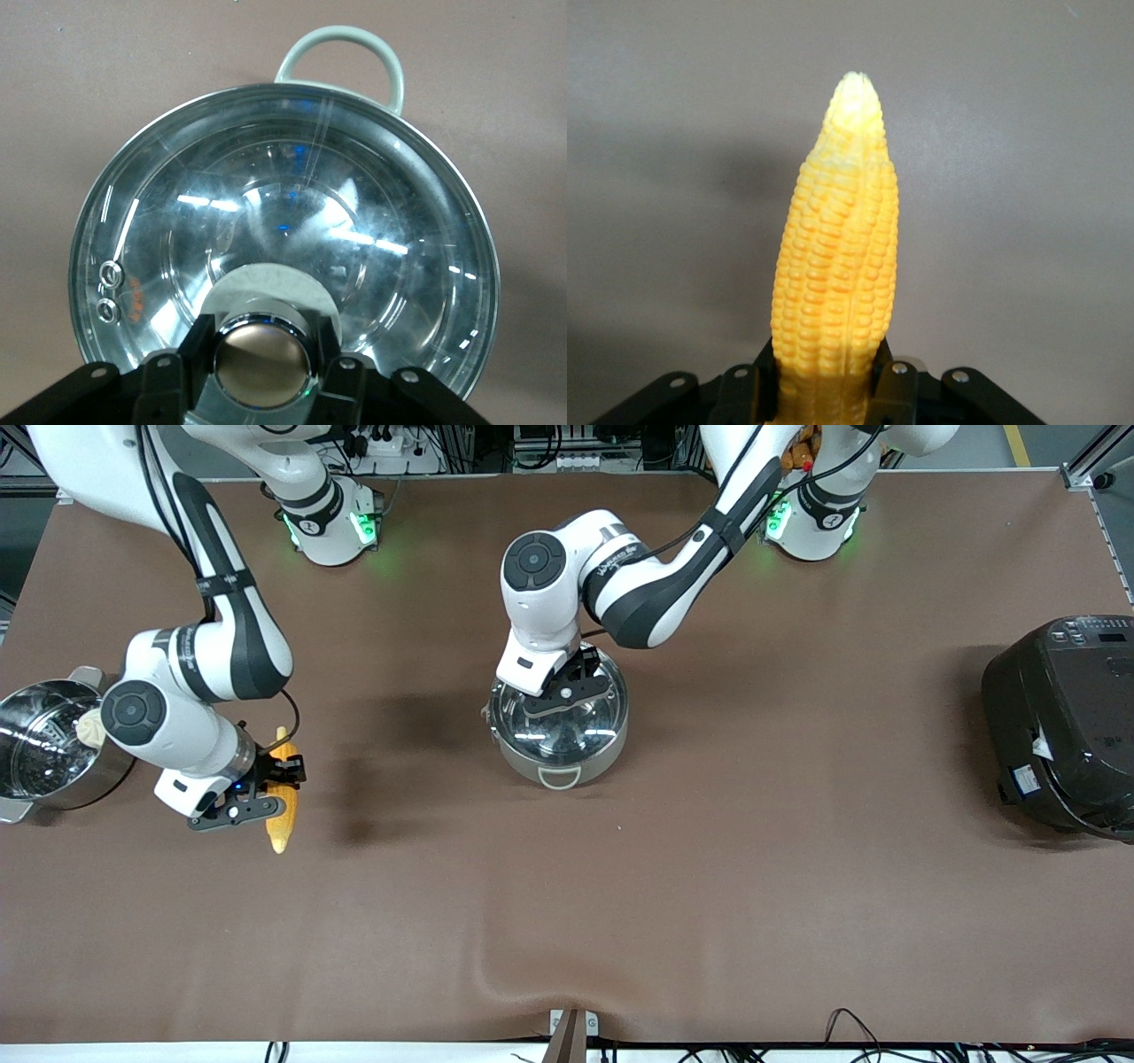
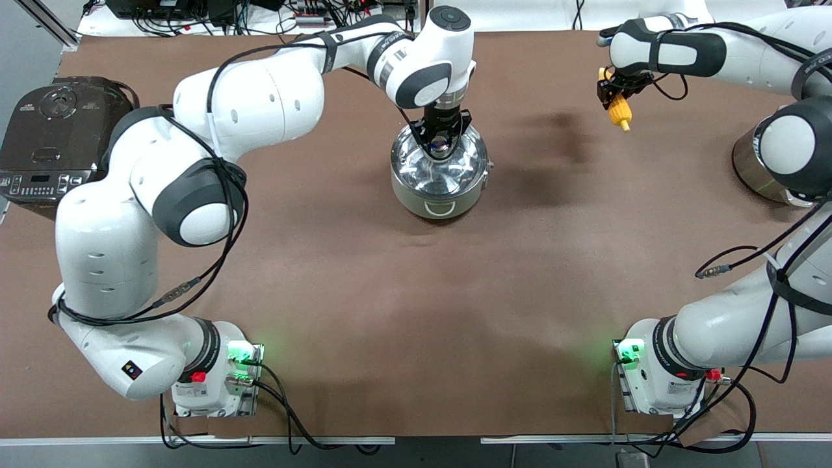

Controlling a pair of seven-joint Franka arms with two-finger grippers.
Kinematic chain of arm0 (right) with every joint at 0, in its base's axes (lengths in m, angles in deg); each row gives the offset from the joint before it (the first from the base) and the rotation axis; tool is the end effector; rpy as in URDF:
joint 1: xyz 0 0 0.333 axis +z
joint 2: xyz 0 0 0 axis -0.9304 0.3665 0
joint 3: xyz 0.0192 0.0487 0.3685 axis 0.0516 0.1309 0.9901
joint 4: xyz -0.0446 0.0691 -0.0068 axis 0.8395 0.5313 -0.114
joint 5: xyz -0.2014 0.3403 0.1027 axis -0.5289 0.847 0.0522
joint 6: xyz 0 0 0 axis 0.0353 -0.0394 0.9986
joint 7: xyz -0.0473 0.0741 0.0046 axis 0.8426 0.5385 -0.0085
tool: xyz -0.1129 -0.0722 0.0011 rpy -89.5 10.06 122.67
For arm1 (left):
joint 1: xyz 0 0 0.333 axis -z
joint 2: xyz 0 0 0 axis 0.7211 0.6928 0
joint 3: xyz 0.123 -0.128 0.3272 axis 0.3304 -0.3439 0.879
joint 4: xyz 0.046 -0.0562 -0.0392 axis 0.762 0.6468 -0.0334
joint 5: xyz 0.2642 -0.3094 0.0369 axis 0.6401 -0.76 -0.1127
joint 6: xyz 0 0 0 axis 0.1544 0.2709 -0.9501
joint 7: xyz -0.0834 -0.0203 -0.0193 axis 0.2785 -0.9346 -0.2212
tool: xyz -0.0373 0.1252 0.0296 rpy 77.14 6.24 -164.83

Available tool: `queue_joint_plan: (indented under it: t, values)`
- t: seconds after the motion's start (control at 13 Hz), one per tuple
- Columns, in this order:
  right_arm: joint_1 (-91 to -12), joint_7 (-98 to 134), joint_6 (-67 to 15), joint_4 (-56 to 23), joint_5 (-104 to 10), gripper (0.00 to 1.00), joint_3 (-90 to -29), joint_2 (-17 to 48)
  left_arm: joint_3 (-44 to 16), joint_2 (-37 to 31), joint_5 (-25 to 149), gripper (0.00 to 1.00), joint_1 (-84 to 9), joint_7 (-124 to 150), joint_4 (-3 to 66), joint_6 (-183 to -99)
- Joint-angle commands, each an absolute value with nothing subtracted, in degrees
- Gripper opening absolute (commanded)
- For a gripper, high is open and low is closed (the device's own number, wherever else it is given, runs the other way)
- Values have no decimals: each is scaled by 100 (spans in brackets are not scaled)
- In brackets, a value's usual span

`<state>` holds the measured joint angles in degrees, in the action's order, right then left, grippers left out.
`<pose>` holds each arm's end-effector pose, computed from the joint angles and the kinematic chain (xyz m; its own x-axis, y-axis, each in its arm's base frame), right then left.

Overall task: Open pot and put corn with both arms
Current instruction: 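Lift the lid off with the left gripper while the right gripper lifts the corn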

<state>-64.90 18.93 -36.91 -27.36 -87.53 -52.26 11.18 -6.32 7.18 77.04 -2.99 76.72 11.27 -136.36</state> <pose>0.6437 0.0565 0.3327 0.9719 0.2307 -0.0479 0.2323 -0.9721 0.0331 0.4840 -0.5904 0.3606 0.9609 0.2762 -0.0214 0.2755 -0.9608 -0.0302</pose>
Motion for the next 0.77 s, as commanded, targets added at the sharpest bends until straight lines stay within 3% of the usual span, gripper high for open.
queue_joint_plan:
  t: [0.0,0.46,0.69]
  values:
    - [-6429,1798,-3424,-2720,-8713,0,-5225,879,-644,641,7870,0,-220,7773,1097,-13379]
    - [-6227,1596,-3178,-2667,-8405,0,-5199,738,-636,-271,7862,0,-553,7712,1184,-12693]
    - [-5771,939,-3072,-2667,-8405,0,-5216,720,-644,-930,7870,0,-1062,7572,1657,-12675]
